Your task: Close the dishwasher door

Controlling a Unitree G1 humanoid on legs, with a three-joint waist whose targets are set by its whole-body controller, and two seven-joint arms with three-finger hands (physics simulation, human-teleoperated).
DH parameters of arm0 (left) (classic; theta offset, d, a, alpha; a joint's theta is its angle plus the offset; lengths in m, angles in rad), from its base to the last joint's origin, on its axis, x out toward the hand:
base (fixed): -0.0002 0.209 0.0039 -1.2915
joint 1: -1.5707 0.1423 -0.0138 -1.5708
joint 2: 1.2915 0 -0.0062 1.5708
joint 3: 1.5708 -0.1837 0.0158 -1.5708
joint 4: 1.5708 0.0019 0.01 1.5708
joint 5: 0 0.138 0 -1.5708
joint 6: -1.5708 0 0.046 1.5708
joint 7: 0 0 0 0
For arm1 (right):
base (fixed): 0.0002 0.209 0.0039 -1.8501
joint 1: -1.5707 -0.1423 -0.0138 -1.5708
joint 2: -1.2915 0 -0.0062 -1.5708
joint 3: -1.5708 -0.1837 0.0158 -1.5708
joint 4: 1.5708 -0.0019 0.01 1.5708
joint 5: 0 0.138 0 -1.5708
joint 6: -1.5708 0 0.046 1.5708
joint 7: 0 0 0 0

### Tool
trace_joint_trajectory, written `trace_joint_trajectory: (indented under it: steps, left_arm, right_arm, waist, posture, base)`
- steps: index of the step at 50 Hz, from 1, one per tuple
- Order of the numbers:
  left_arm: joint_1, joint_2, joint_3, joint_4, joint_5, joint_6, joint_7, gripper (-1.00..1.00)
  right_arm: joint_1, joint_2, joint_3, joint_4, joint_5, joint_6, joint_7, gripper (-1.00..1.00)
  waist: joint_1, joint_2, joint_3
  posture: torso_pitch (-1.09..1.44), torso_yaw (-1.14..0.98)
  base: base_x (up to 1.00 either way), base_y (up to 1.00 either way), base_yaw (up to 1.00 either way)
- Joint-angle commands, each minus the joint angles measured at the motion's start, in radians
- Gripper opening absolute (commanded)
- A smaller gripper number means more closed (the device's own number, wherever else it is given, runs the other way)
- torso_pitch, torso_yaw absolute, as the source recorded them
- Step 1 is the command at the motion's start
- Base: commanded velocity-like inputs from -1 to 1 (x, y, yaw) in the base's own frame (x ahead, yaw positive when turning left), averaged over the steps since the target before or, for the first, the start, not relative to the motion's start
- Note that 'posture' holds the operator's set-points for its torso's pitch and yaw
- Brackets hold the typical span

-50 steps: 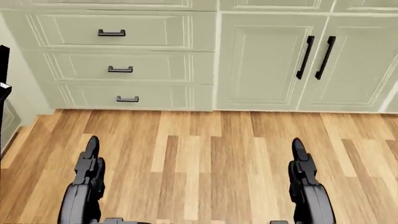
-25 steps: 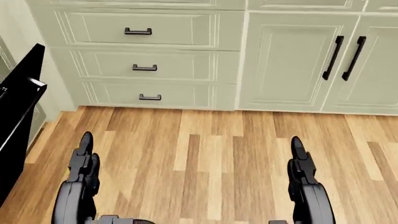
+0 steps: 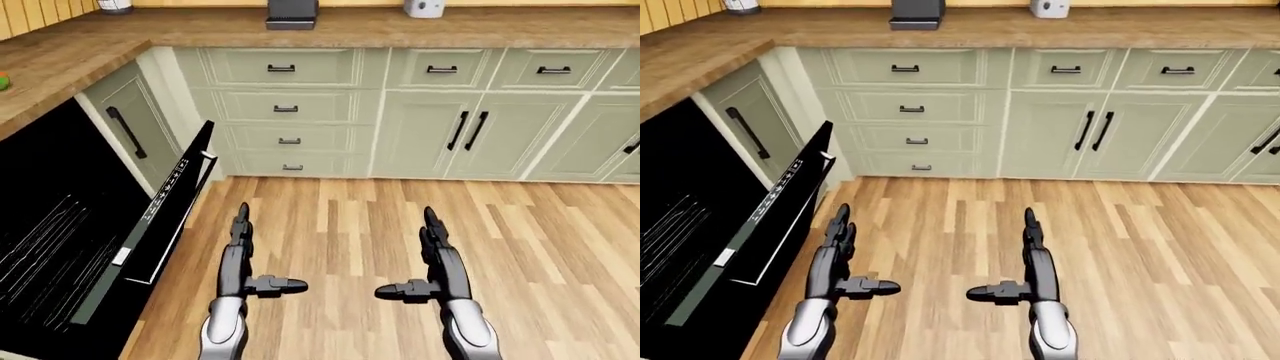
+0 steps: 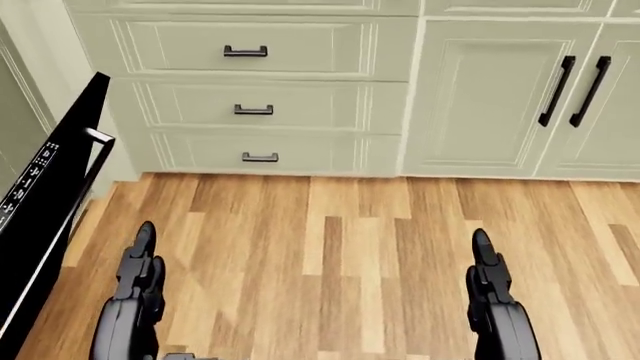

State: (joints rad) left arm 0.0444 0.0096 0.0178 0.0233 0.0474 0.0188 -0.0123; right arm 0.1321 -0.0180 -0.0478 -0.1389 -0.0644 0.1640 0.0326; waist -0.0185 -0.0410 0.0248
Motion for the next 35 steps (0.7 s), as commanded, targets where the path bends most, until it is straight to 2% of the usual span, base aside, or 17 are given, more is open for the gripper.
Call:
trace_joint_trajectory:
  steps: [1,5,7,8,9,11,18,21,22,23,24,26,29,31,33,34,35]
  left_arm:
    - [-0.02,0.008,0.015,-0.048,-0.001,-0.038,0.007,1.0]
    - [-0.018,0.008,0.015,-0.053,0.0,-0.035,0.008,1.0]
    - [-0.016,0.008,0.014,-0.059,-0.001,-0.032,0.007,1.0]
    - [-0.016,0.008,0.014,-0.061,-0.001,-0.031,0.007,1.0]
    - [-0.017,0.008,0.015,-0.059,0.0,-0.031,0.007,1.0]
    - [-0.017,0.008,0.015,-0.059,-0.001,-0.032,0.007,1.0]
    - [-0.02,0.008,0.015,-0.059,-0.002,-0.029,0.006,1.0]
    - [-0.021,0.008,0.016,-0.057,-0.002,-0.03,0.006,1.0]
    - [-0.021,0.008,0.015,-0.054,-0.001,-0.032,0.007,1.0]
    - [-0.021,0.008,0.015,-0.055,-0.001,-0.031,0.007,1.0]
    - [-0.022,0.009,0.016,-0.058,-0.001,-0.029,0.007,1.0]
    - [-0.02,0.009,0.016,-0.062,-0.001,-0.027,0.007,1.0]
    - [-0.02,0.008,0.016,-0.062,-0.001,-0.028,0.008,1.0]
    - [-0.019,0.009,0.017,-0.061,-0.001,-0.029,0.008,1.0]
    - [-0.018,0.009,0.017,-0.063,-0.001,-0.028,0.008,1.0]
    - [-0.018,0.009,0.017,-0.065,-0.002,-0.027,0.008,1.0]
    - [-0.017,0.009,0.017,-0.066,-0.001,-0.027,0.008,1.0]
  right_arm:
    - [-0.021,0.004,0.013,-0.045,0.004,-0.043,0.005,1.0]
    - [-0.02,0.003,0.011,-0.04,0.006,-0.048,0.004,1.0]
    - [-0.02,0.004,0.01,-0.042,0.006,-0.047,0.004,1.0]
    - [-0.02,0.004,0.009,-0.042,0.006,-0.047,0.004,1.0]
    - [-0.02,0.004,0.01,-0.038,0.007,-0.05,0.004,1.0]
    - [-0.021,0.004,0.011,-0.037,0.006,-0.05,0.003,1.0]
    - [-0.028,0.003,0.012,-0.047,0.004,-0.036,0.002,1.0]
    - [-0.028,0.003,0.014,-0.053,0.003,-0.031,0.002,1.0]
    - [-0.029,0.003,0.013,-0.054,0.003,-0.03,0.003,1.0]
    - [-0.028,0.002,0.012,-0.056,0.003,-0.028,0.003,1.0]
    - [-0.027,0.003,0.012,-0.052,0.003,-0.033,0.003,1.0]
    - [-0.024,0.003,0.011,-0.052,0.004,-0.036,0.003,1.0]
    - [-0.022,0.003,0.01,-0.053,0.005,-0.037,0.004,1.0]
    - [-0.022,0.003,0.01,-0.05,0.004,-0.038,0.004,1.0]
    - [-0.022,0.004,0.011,-0.049,0.004,-0.039,0.003,1.0]
    - [-0.021,0.004,0.011,-0.049,0.004,-0.04,0.003,1.0]
    - [-0.02,0.004,0.01,-0.048,0.005,-0.041,0.003,1.0]
  waist:
    - [0.005,0.003,-0.01]
    - [0.002,0.072,0.0]
    - [0.012,0.161,-0.024]
    - [0.017,0.096,-0.009]
    - [0.017,0.11,-0.006]
    - [0.023,0.094,-0.01]
    - [0.016,0.02,0.002]
    - [0.013,-0.034,-0.005]
    - [0.015,-0.032,-0.013]
    - [0.001,-0.007,-0.004]
    - [0.008,-0.019,-0.003]
    - [0.004,-0.018,-0.013]
    - [0.006,0.007,-0.007]
    - [0.005,0.036,0.001]
    - [0.003,0.082,-0.002]
    - [0.004,0.123,-0.015]
    - [0.001,0.135,-0.029]
  posture:
    - [0.0,0.0]
    - [0.0,0.0]
    - [0.0,0.0]
    - [0.0,0.0]
    - [0.0,0.0]
    - [0.0,0.0]
    - [0.0,0.0]
    - [0.0,0.0]
    - [0.0,0.0]
    - [0.0,0.0]
    - [0.0,0.0]
    - [0.0,0.0]
    - [0.0,0.0]
    - [0.0,0.0]
    - [0.0,0.0]
    - [0.0,0.0]
    - [0.0,0.0]
  base:
    - [0.0,0.34,0.0]
    - [0.0,0.33,0.0]
    - [0.0,0.33,0.0]
    - [0.0,0.33,0.0]
    - [0.0,0.32,0.0]
    - [0.0,0.32,0.0]
    - [0.0,0.32,0.0]
    - [0.0,0.32,0.0]
    - [0.0,0.32,0.0]
    - [0.0,0.31,0.0]
    - [0.0,0.32,0.0]
    - [0.0,0.32,0.0]
    - [0.0,0.32,0.0]
    - [0.0,0.32,0.0]
    - [0.0,0.32,0.0]
    - [0.0,0.31,0.0]
    - [0.0,0.32,0.0]
